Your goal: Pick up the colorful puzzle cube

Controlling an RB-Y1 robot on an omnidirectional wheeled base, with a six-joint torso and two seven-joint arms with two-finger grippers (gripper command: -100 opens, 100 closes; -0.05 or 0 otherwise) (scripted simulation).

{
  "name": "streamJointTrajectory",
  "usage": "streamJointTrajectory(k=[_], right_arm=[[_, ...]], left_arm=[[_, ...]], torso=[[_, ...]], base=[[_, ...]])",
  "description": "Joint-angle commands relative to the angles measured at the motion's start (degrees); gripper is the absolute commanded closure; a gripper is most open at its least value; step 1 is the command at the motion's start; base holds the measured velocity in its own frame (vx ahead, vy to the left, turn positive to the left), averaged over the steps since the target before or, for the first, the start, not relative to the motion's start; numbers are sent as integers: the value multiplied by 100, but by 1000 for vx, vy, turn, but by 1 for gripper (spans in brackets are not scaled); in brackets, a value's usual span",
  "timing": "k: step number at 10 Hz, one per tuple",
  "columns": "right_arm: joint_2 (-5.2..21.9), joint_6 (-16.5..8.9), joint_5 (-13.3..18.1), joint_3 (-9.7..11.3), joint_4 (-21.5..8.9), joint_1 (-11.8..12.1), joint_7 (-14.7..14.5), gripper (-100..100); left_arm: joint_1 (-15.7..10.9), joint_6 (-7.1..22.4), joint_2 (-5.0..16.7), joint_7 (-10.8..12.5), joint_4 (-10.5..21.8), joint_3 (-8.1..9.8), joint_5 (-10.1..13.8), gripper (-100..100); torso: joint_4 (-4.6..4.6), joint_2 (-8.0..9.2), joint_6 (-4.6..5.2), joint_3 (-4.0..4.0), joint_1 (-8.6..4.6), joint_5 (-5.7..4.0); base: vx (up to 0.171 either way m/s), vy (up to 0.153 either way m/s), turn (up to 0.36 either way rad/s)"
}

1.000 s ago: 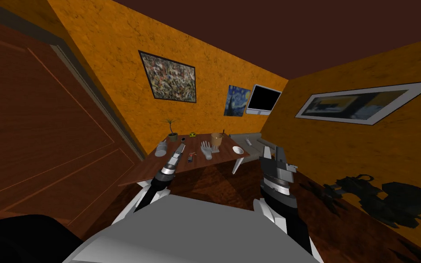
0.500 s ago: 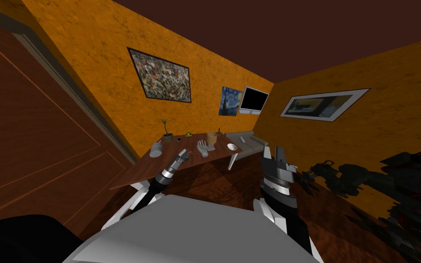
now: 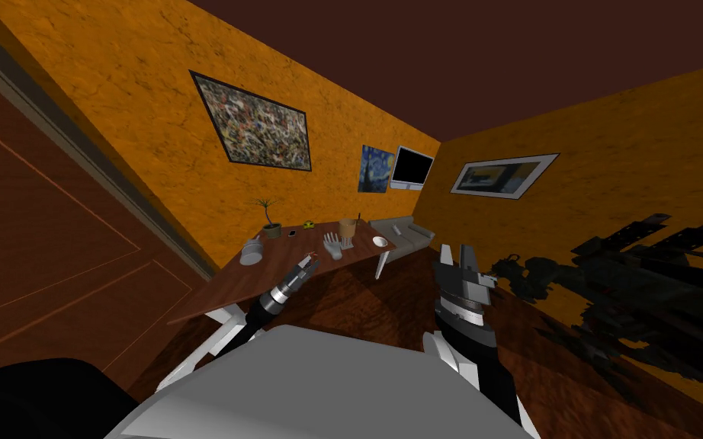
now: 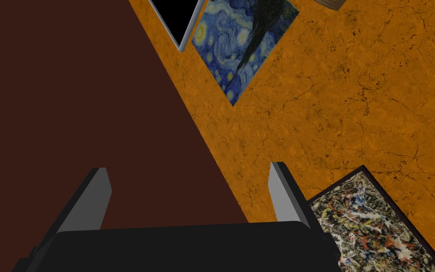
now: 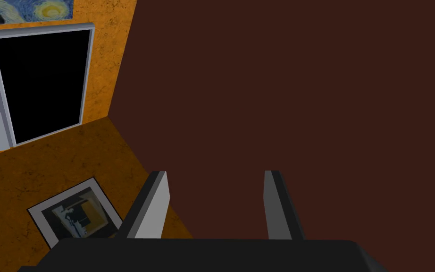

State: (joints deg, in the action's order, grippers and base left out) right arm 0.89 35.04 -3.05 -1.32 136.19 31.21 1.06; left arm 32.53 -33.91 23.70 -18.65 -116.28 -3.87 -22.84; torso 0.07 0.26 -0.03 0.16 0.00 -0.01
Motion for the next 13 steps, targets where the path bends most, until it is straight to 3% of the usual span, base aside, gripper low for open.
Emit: streamJointTrajectory(k=[1,2,3,4,5,6,7,8,9,10,11,13], right_arm=[[0,0,0,0,0,0,0,0],[0,0,0,1,0,-1,0,0],[0,0,0,0,0,0,0,0],[0,0,0,0,0,-1,0,0],[0,0,0,0,0,0,0,0],[0,0,0,0,0,0,0,0],[0,0,0,0,0,0,0,0],[0,0,0,0,0,-1,0,0],[0,0,0,0,0,1,0,0],[0,0,0,0,0,0,0,0],[0,0,0,0,0,1,0,0],[0,0,0,0,0,1,0,0]], left_arm=[[54,7,231,-223,223,-17,-286,-100],[54,7,231,-223,223,-17,-380,-100],[81,49,438,-411,413,-42,-587,-100],[81,49,438,-411,413,-42,-707,-100],[107,94,645,-602,611,-73,-903,-100],[107,94,645,-602,611,-73,-1044,-100],[130,141,851,-793,817,-108,-1243,-100],[130,141,851,-793,817,-108,-1393,-100],[151,191,1057,-983,1001,-148,-1561,-100],[151,191,1057,-983,1032,-148,-1725,-100],[169,244,1261,-1172,1254,-191,-1899,-100],[169,244,1261,-1172,1254,-191,-2115,-100]], torso=[[0,0,0,0,0,0],[0,0,4,0,-3,0],[-1,-3,-1,-2,-1,0],[-1,-2,3,-2,-1,0],[-1,-4,-1,-2,1,0],[-1,-4,3,-3,-5,-1],[-1,-6,-1,-4,-2,0],[-1,-6,3,-3,-5,-2],[-2,-9,-2,-5,1,0],[-2,-9,3,-6,0,1],[-2,-10,-1,-6,3,0],[-3,-14,-2,-8,3,0]], base=[[-62,-43,-215],[-49,-34,-96],[-56,-36,-202],[-50,-33,-94],[-48,-51,-207],[-43,-41,-111],[-42,-54,-283],[-36,-34,-71],[-40,-43,-174],[-34,-33,-115],[-26,-48,-167],[-15,-21,-63]])
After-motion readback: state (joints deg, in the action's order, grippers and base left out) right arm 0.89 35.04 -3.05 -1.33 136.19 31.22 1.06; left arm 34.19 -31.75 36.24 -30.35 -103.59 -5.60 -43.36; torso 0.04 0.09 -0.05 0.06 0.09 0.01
